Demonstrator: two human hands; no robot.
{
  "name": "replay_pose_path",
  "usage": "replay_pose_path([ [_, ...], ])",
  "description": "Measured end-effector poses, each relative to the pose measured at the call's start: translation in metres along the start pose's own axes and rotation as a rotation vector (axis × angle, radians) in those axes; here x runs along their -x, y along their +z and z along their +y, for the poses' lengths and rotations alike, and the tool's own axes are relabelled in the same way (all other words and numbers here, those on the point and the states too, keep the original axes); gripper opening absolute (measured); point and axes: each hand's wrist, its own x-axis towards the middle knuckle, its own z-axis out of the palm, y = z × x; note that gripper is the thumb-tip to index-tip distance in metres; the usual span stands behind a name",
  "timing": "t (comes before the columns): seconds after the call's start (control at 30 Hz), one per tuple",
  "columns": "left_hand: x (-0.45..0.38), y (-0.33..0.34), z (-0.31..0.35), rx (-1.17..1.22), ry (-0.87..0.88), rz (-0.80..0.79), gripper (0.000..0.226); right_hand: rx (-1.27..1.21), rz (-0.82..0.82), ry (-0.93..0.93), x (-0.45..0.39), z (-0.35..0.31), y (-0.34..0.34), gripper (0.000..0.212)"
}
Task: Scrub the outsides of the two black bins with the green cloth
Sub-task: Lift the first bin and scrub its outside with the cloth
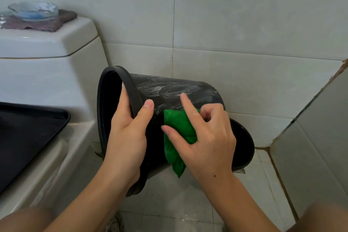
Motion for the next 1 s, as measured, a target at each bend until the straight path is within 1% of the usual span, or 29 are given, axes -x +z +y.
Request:
replay_pose_path([
  [0.07,-0.001,0.001,-0.001,-0.007,0.007,0.045,0.058,-0.059,-0.037,0.044,0.005,-0.003,0.001,0.066],
  [0.13,-0.004,-0.001,-0.002,-0.012,0.013,0.111,0.06,-0.111,-0.094,0.061,0.011,-0.009,0.002,0.066],
  [0.23,-0.007,-0.004,-0.001,-0.035,0.019,0.164,0.066,-0.088,-0.219,0.05,0.017,-0.014,0.006,0.076],
  [0.3,-0.006,-0.003,0.001,-0.047,0.024,0.164,0.066,-0.122,-0.276,0.127,0.014,-0.01,0.008,0.081],
  [0.33,-0.005,-0.003,0.001,-0.047,0.022,0.162,0.064,-0.162,-0.288,0.182,0.012,-0.007,0.008,0.08],
  [0.47,-0.005,-0.006,0.005,-0.009,-0.023,0.171,0.055,-0.407,-0.218,0.326,0.005,0.006,0.002,0.056],
  [0.57,-0.007,-0.008,0.015,0.056,-0.093,0.201,0.041,-0.572,-0.175,0.393,-0.007,0.012,-0.012,0.042],
  [0.6,-0.008,-0.01,0.018,0.075,-0.113,0.205,0.038,-0.66,-0.171,0.431,-0.013,0.013,-0.017,0.037],
  [0.67,-0.011,-0.011,0.021,0.093,-0.128,0.209,0.037,-0.945,-0.215,0.565,-0.023,0.012,-0.027,0.028],
  [0.7,-0.011,-0.011,0.022,0.088,-0.123,0.205,0.038,-1.079,-0.246,0.644,-0.025,0.013,-0.03,0.029],
  [0.73,-0.011,-0.011,0.022,0.072,-0.109,0.196,0.04,-1.155,-0.262,0.707,-0.026,0.014,-0.03,0.032],
  [0.77,-0.011,-0.01,0.023,0.052,-0.094,0.183,0.041,-1.165,-0.267,0.747,-0.026,0.015,-0.029,0.035],
  [0.8,-0.01,-0.009,0.024,0.036,-0.082,0.165,0.042,-1.121,-0.266,0.76,-0.025,0.016,-0.026,0.035],
  [0.87,-0.008,-0.007,0.026,0.03,-0.071,0.137,0.043,-0.92,-0.246,0.722,-0.02,0.02,-0.018,0.031],
  [0.93,-0.007,-0.008,0.026,0.038,-0.074,0.124,0.043,-0.732,-0.188,0.699,-0.015,0.028,-0.008,0.025],
  [1.0,-0.006,-0.009,0.027,0.048,-0.087,0.117,0.043,-0.544,-0.127,0.654,-0.012,0.034,-0.001,0.027],
])
